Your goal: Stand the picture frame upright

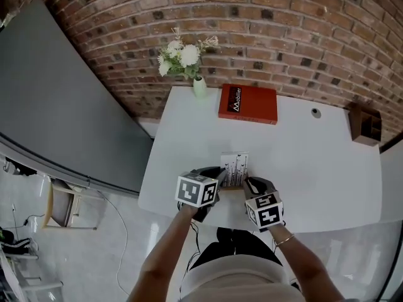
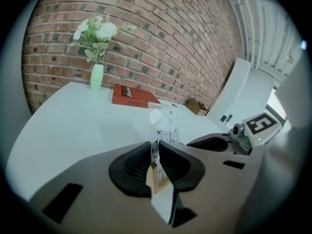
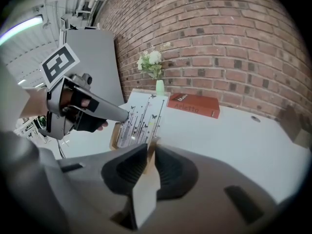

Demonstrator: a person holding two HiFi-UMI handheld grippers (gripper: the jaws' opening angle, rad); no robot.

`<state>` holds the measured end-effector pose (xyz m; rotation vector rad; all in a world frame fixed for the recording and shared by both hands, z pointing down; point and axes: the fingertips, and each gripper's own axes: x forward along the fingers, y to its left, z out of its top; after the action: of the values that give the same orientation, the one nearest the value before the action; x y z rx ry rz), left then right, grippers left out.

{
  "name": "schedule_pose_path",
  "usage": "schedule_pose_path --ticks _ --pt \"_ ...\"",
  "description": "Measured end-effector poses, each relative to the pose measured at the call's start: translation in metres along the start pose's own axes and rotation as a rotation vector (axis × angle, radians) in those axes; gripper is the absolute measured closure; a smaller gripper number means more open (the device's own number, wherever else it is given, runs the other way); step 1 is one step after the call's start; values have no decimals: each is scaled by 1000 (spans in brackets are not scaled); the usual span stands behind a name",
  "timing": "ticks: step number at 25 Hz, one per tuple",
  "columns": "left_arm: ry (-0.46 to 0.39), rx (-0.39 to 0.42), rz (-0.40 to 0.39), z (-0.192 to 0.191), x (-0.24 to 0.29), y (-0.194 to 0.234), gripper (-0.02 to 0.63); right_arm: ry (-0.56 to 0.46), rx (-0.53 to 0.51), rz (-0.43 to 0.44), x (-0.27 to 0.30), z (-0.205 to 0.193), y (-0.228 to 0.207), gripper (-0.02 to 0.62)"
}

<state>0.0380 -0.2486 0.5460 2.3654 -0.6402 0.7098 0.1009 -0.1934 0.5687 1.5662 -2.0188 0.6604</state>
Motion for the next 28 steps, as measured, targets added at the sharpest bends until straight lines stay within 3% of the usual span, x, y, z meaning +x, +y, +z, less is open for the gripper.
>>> schedule_pose_path --ticks 6,28 --pt "-18 94 -27 2 3 0 563 -10 5 -5 -3 -4 6 545" --pt "-148 203 -65 -9 -11 1 563 -13 32 -34 -3 -11 21 545"
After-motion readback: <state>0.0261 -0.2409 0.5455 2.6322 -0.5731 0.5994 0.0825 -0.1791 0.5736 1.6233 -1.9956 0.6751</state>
